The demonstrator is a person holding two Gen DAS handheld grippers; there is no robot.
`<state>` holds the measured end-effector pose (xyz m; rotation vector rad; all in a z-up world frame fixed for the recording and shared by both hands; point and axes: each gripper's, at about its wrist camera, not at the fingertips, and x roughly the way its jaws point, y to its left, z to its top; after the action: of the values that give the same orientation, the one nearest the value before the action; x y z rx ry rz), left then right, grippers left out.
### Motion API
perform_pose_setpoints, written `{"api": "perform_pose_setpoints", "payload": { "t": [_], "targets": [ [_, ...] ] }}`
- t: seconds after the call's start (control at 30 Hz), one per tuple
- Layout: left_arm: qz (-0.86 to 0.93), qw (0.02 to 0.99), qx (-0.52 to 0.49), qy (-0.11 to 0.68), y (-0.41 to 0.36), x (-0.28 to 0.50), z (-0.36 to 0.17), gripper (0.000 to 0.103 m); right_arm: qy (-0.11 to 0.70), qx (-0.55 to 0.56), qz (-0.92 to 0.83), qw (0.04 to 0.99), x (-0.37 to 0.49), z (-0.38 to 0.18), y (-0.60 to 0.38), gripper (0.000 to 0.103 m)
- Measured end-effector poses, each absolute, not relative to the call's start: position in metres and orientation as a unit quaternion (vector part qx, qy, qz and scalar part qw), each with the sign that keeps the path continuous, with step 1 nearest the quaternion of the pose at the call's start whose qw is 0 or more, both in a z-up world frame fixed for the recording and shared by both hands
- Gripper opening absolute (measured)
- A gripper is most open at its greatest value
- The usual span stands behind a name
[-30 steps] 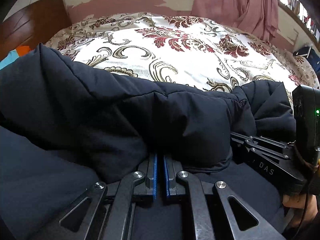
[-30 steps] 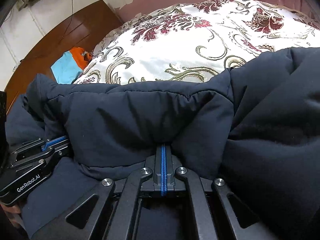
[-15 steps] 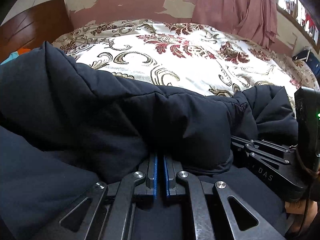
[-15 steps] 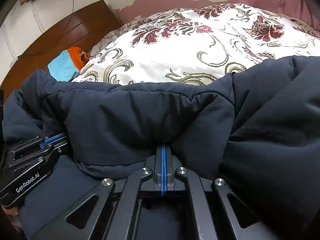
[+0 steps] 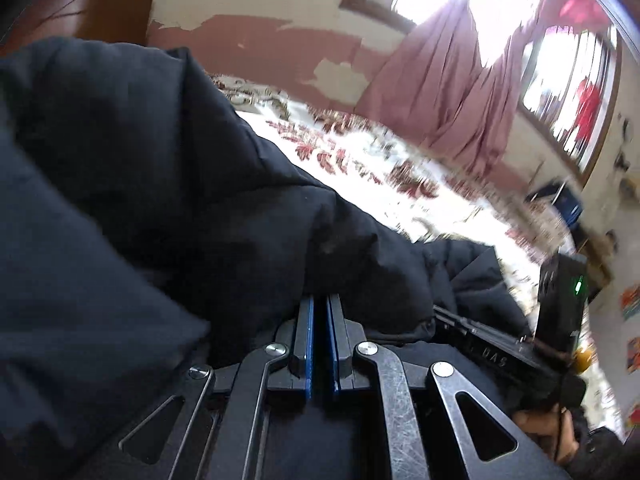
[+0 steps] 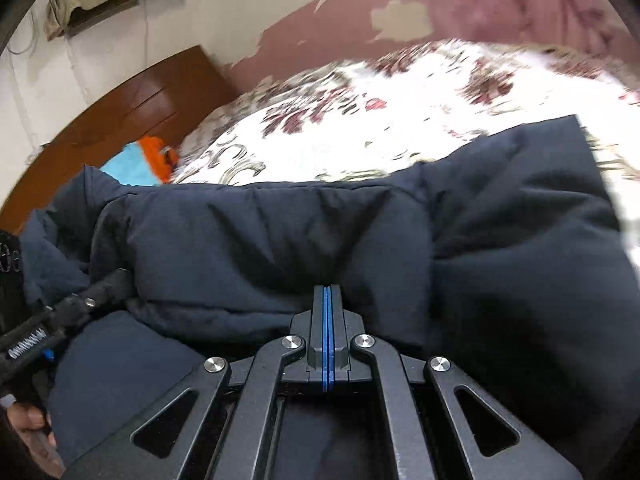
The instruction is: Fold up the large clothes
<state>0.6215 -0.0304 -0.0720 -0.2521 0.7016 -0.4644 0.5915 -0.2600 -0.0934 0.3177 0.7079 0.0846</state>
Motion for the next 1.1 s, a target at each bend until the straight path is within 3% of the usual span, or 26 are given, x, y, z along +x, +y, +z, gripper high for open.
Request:
{"api": "perform_pose_setpoints", "payload": {
  "t": [0.07,0.1,0.13,0.2,0.27,0.33,0.37,0.43,0.53,0.9,1.1],
  "targets": [
    [-0.232,0.904,-0.145,0.329,-0.022,0.618,-0.071,0.008,0.343,0.145,0.021,0.928,0.579,-0.084,-0.260,0.019],
    [-0.232,0.903,-0.153,0.327,-0.019,0.615,-0.069,0.009,0.341,0.135,0.012,0.930,0.571,-0.078,-0.258,0.033],
    [-0.226,0.904,-0.159,0.327,-0.016,0.612,-0.067,0.009,0.337,0.119,-0.004,0.934,0.563,-0.071,-0.255,0.055],
    [-0.204,0.910,-0.161,0.322,-0.010,0.604,-0.060,0.009,0.320,0.102,-0.008,0.942,0.548,-0.059,-0.252,0.075],
    [-0.189,0.917,-0.159,0.313,-0.006,0.592,-0.053,0.016,0.304,0.088,-0.005,0.949,0.534,-0.047,-0.251,0.075],
    [-0.170,0.926,-0.151,0.301,-0.004,0.576,-0.045,0.045,0.289,0.074,-0.008,0.955,0.520,-0.035,-0.251,0.075],
    [-0.161,0.931,-0.149,0.291,-0.002,0.566,-0.041,0.053,0.285,0.072,-0.009,0.956,0.515,-0.031,-0.252,0.075],
    [-0.166,0.937,-0.146,0.270,-0.002,0.547,-0.031,0.080,0.283,0.073,-0.011,0.956,0.505,-0.023,-0.254,0.078],
    [-0.156,0.947,-0.124,0.252,-0.005,0.519,-0.014,0.093,0.277,0.079,-0.006,0.958,0.484,-0.012,-0.256,0.080],
    [-0.105,0.967,-0.053,0.226,-0.006,0.423,0.042,0.102,0.236,0.075,0.034,0.968,0.395,0.035,-0.255,0.099],
    [-0.086,0.973,-0.037,0.211,-0.006,0.368,0.062,0.103,0.223,0.060,0.057,0.971,0.353,0.058,-0.252,0.100]
  ]
}}
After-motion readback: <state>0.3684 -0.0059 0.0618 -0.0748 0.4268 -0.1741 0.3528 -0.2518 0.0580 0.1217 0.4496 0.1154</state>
